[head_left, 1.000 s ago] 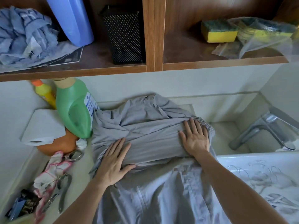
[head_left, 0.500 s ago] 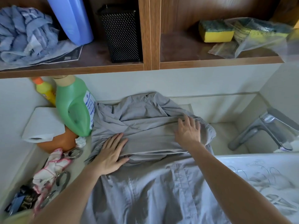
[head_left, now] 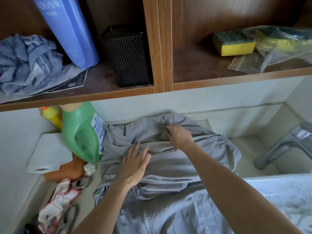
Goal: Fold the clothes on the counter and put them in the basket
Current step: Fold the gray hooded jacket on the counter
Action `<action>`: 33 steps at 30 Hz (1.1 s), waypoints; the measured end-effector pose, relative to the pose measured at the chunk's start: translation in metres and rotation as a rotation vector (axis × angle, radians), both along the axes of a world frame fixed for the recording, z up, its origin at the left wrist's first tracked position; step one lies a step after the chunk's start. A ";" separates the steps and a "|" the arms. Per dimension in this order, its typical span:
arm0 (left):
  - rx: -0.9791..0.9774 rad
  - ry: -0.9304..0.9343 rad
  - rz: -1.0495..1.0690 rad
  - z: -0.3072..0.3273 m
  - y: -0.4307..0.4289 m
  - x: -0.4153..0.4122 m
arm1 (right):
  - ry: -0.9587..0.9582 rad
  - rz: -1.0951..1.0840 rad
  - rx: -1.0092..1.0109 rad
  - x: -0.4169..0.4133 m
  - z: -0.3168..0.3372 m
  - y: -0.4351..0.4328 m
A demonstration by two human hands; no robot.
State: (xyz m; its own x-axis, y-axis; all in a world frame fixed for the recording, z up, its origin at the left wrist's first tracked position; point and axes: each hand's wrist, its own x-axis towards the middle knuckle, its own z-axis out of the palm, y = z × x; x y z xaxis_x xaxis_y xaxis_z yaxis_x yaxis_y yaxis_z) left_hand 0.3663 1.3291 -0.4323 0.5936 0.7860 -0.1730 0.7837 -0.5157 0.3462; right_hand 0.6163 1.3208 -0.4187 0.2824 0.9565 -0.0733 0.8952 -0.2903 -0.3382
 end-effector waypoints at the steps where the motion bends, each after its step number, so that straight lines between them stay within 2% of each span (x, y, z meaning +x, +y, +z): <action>1: 0.071 0.063 -0.003 -0.007 0.004 -0.008 | -0.026 -0.070 0.036 0.011 -0.003 -0.009; 3: 0.220 0.227 -0.067 -0.022 0.006 -0.032 | -0.014 -0.235 0.109 0.037 -0.016 -0.035; 6: 0.246 0.279 -0.096 -0.028 0.007 -0.049 | 0.016 -0.333 0.159 0.052 -0.030 -0.061; 9: 0.260 0.262 -0.102 -0.026 0.011 -0.045 | -0.022 -0.279 0.034 0.035 -0.017 -0.058; 13: 0.188 0.369 0.007 -0.019 0.007 -0.029 | -0.187 -0.071 0.158 -0.015 0.008 -0.086; 15: 0.250 0.261 0.044 -0.002 -0.011 -0.017 | -0.210 0.031 0.101 -0.039 0.011 -0.116; 17: 0.380 0.064 0.040 0.009 -0.045 -0.020 | -0.216 -0.019 -0.022 -0.045 0.002 -0.149; 19: 0.362 -0.032 -0.041 0.002 -0.087 -0.041 | -0.201 -0.106 -0.079 -0.035 -0.013 -0.183; 22: 0.286 0.143 -0.124 -0.025 -0.119 -0.083 | -0.176 -0.159 -0.141 -0.013 -0.037 -0.216; 25: 0.276 0.224 -0.128 -0.031 -0.111 -0.098 | -0.164 -0.146 -0.209 -0.008 -0.030 -0.212; 27: 0.218 0.213 -0.030 -0.016 -0.115 -0.093 | -0.158 -0.122 -0.163 -0.025 -0.016 -0.210; 29: 0.190 0.134 0.063 -0.006 -0.137 -0.084 | -0.118 -0.038 -0.030 -0.055 -0.008 -0.221; 31: 0.192 0.090 0.037 -0.006 -0.177 -0.083 | -0.093 0.087 0.083 -0.095 -0.012 -0.246; 33: 0.216 0.121 -0.023 -0.022 -0.212 -0.099 | -0.115 0.151 0.040 -0.113 -0.030 -0.272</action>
State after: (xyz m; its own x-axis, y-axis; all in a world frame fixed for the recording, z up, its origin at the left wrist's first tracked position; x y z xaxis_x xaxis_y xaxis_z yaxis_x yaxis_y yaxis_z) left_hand 0.2669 1.1171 -0.4538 0.5968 0.7991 -0.0728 0.8001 -0.5856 0.1303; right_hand 0.5032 1.0490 -0.4489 0.1394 0.9902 -0.0096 0.9609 -0.1376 -0.2402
